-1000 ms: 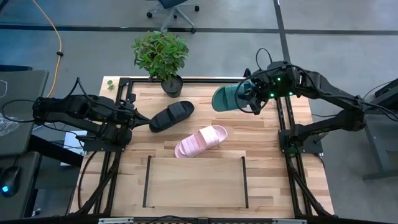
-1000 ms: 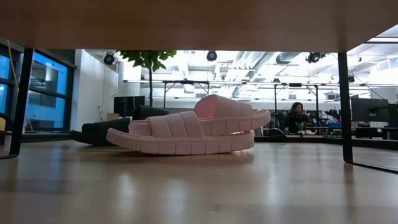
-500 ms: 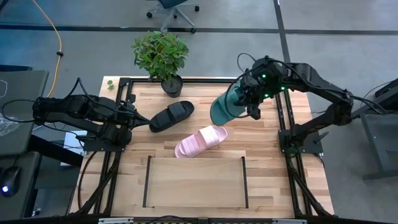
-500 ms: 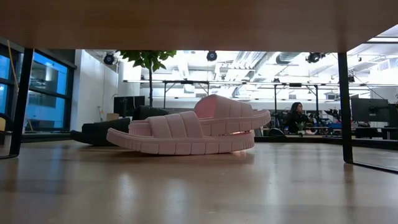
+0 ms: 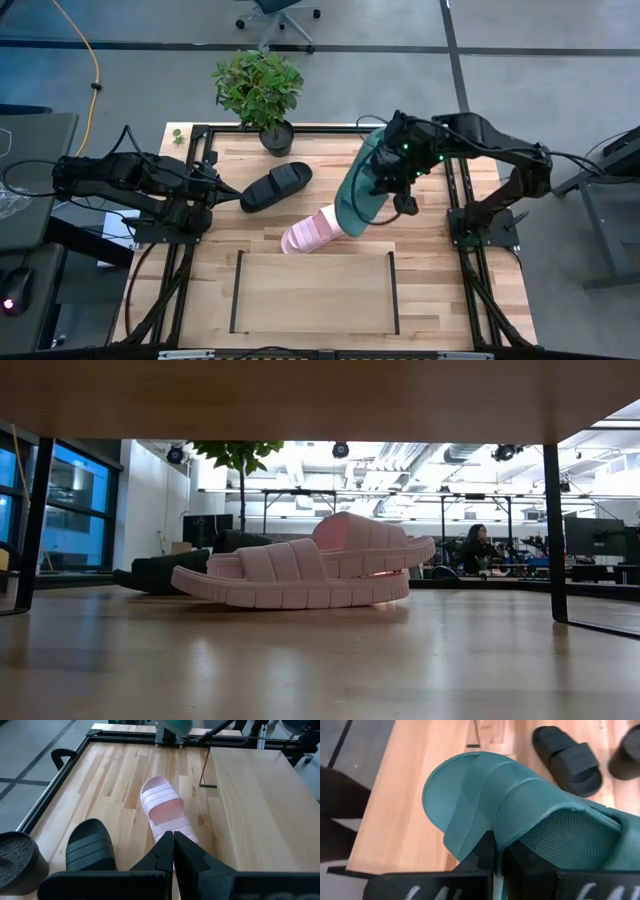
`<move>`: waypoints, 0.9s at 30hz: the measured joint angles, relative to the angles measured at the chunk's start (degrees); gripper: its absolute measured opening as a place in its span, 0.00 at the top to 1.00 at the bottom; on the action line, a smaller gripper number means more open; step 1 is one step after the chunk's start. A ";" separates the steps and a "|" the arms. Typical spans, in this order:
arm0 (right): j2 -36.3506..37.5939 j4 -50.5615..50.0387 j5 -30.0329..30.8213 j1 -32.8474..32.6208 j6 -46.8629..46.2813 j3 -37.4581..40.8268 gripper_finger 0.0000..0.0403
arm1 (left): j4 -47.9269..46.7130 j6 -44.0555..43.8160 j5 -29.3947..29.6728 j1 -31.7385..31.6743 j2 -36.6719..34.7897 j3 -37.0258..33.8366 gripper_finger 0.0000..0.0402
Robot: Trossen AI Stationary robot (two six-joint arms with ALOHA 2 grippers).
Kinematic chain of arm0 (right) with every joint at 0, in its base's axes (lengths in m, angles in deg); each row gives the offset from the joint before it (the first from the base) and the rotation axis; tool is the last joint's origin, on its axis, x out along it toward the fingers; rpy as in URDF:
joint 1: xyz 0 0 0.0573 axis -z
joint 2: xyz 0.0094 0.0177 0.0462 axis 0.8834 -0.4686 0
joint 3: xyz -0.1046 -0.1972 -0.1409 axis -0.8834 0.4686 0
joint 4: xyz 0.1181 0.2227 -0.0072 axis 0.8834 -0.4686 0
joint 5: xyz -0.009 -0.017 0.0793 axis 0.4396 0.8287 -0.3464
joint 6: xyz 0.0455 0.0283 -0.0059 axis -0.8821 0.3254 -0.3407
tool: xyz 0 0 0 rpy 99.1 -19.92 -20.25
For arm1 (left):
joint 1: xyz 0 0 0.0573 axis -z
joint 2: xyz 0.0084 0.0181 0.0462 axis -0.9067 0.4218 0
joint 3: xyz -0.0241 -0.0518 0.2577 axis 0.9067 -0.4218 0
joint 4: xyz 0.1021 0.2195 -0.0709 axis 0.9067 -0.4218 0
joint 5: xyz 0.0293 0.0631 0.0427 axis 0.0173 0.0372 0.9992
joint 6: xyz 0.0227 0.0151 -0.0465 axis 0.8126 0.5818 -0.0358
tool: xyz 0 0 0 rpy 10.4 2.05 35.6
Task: Pick and place slides into the shelf
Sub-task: Put the green pair of slides on the shelf
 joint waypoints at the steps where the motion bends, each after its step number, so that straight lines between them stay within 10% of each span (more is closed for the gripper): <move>1: -0.02 -0.21 0.04 -0.72 0.00 0.00 1.00 | 0.00 0.00 0.00 -0.01 0.00 0.00 1.00; 27: -4.71 -0.70 1.58 -19.19 -1.77 0.00 1.00 | 0.02 -0.17 0.00 0.00 0.00 0.00 1.00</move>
